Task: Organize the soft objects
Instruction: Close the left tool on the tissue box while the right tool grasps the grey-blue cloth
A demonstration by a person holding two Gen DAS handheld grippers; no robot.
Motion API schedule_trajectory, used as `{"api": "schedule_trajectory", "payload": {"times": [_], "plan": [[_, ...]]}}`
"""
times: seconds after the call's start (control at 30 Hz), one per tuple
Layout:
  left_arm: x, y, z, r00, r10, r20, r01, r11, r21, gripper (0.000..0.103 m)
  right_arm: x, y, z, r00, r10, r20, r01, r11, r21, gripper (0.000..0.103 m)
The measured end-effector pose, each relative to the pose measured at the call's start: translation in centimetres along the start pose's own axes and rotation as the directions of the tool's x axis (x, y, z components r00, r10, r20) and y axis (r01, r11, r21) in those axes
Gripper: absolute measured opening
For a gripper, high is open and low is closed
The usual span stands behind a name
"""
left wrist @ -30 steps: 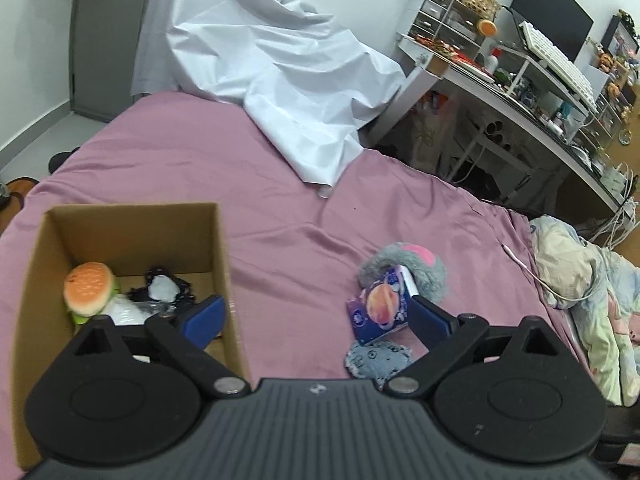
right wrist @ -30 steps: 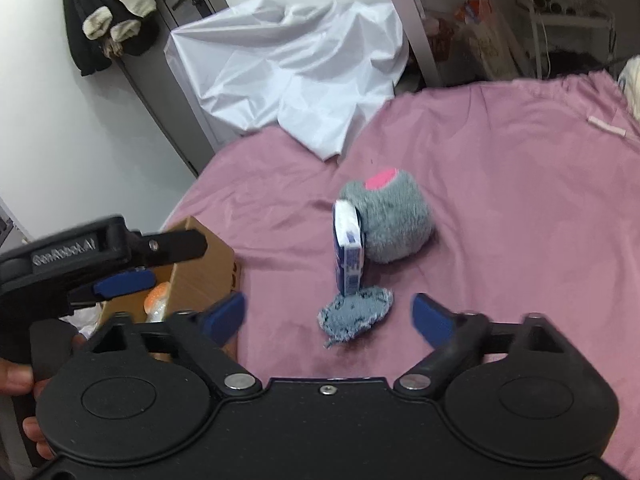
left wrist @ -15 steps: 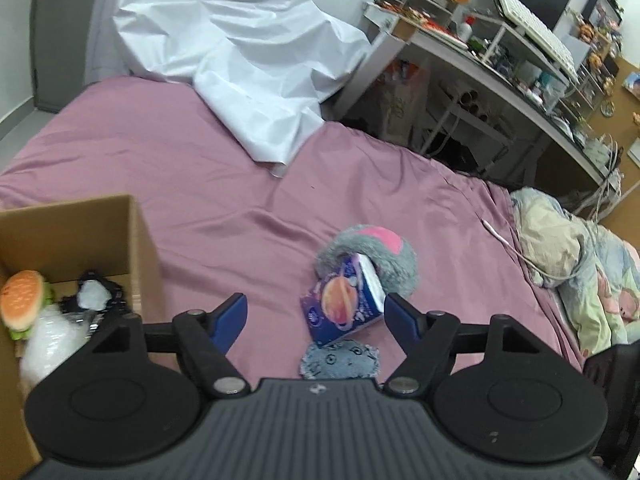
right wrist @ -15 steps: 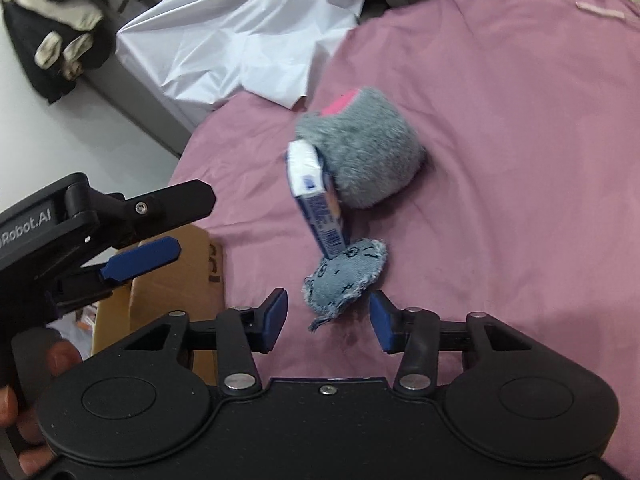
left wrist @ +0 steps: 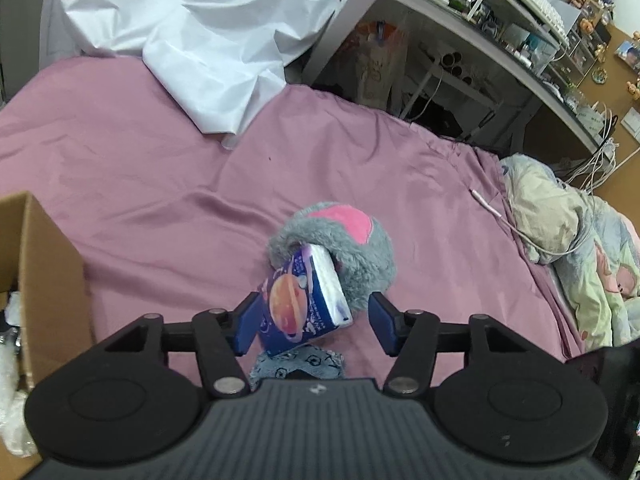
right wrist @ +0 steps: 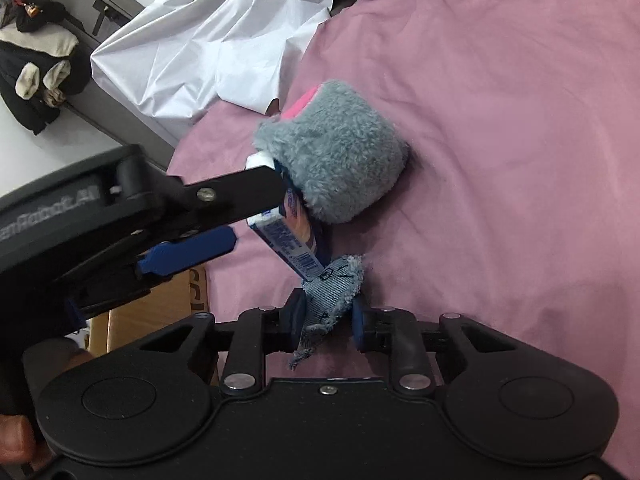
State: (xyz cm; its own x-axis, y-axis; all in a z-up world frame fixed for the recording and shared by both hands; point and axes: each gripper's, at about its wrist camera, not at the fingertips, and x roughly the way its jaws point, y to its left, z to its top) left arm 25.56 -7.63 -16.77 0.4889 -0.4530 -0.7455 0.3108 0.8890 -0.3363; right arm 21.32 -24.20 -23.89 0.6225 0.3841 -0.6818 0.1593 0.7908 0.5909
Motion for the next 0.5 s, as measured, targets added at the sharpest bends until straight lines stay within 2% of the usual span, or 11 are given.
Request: {"api": "schedule_trajectory", "payload": {"times": [0.1,0.17,0.27,0.5], "plan": [[0.8,0.0,-0.1,1.0,0.012,-0.019,-0.012,1.0,0.014,0.047,-0.4,0.0,-0.2,1.0,-0.004,0.007,0.004,1.0,-0.014,0.021],[1.0,0.5,-0.1,0.999,0.013,-0.03,-0.014,1.0,-0.012,0.033,-0.6,0.0,-0.2,1.0,-0.012,0.012,0.012,1.0,-0.014,0.02],[0.6,0.8,-0.3,1.0,0.019,-0.015,-0.019,0.999,-0.028,0.026,-1.2,0.1,-0.1,0.999,-0.032,0.035,0.033,0.999,-0.026,0.018],[-1.0,0.8,-0.8,1.0,0.013,0.009,-0.013,0.999,-0.029,0.019,-2.8,0.2,0.1,0.995,-0.049,0.086,0.05,0.999,-0.011,0.013]]}}
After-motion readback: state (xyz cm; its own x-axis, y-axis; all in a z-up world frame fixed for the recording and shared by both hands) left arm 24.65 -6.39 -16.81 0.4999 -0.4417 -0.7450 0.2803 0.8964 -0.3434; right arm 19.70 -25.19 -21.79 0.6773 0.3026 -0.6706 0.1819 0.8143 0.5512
